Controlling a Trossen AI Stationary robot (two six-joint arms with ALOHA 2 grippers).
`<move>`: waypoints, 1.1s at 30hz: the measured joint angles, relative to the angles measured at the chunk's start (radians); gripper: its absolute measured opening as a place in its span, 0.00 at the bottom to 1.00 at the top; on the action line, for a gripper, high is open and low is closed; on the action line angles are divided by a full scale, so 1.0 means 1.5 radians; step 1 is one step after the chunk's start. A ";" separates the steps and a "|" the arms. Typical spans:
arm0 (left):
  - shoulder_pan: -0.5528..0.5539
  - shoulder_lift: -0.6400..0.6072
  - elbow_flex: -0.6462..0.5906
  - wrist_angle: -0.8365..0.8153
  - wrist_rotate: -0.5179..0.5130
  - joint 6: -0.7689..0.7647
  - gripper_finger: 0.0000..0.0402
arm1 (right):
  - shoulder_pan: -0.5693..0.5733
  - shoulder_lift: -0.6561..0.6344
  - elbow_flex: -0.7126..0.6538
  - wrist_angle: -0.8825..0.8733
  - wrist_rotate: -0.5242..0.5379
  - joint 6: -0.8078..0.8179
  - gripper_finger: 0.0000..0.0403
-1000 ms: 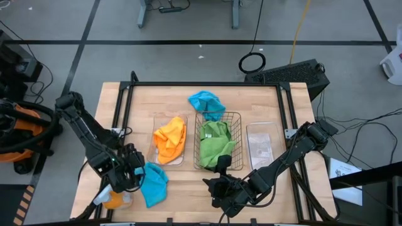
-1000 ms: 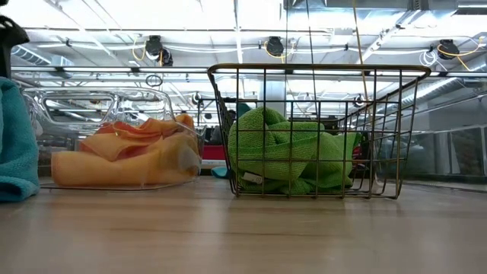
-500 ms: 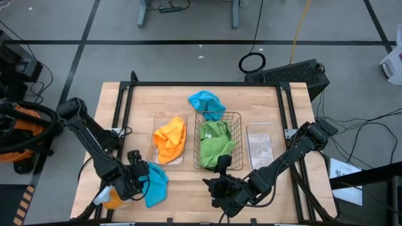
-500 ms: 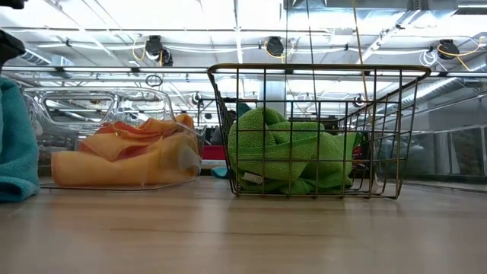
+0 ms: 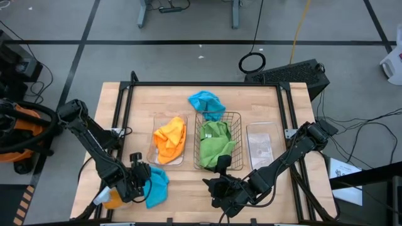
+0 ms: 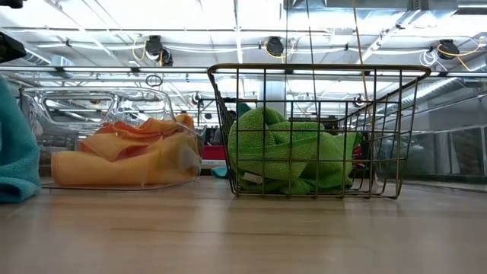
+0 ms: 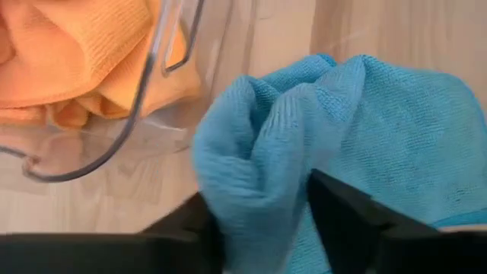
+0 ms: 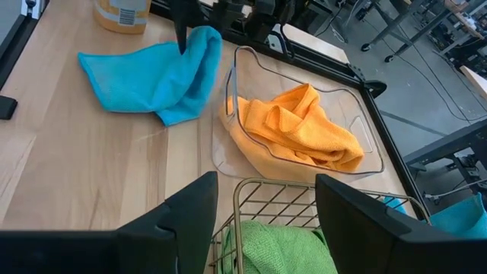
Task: Sort microfiber towel by color & place in baskets
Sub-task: Put the bottom blue microfiber towel into the right transparent bin
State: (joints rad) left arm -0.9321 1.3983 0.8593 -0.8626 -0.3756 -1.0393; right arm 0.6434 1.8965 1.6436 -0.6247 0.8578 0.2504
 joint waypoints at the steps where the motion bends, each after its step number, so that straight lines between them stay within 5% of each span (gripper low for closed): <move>1: 0.000 0.000 0.000 0.005 0.000 0.000 0.36 | 0.000 0.000 0.000 0.000 0.000 0.000 0.52; 7: 0.000 0.000 0.000 0.030 -0.001 0.004 0.03 | 0.000 0.000 0.000 0.010 0.000 0.000 0.52; 20: 0.002 0.000 0.012 0.151 -0.016 0.093 0.02 | -0.007 0.028 0.000 0.070 -0.055 0.010 0.52; 33: 0.030 -0.004 0.133 0.146 -0.156 0.325 0.03 | -0.041 0.057 0.001 0.235 -0.139 -0.004 0.52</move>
State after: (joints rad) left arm -0.8864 1.3922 1.0590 -0.6441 -0.6088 -0.5513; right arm 0.5818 1.9823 1.6444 -0.2722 0.6500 0.2443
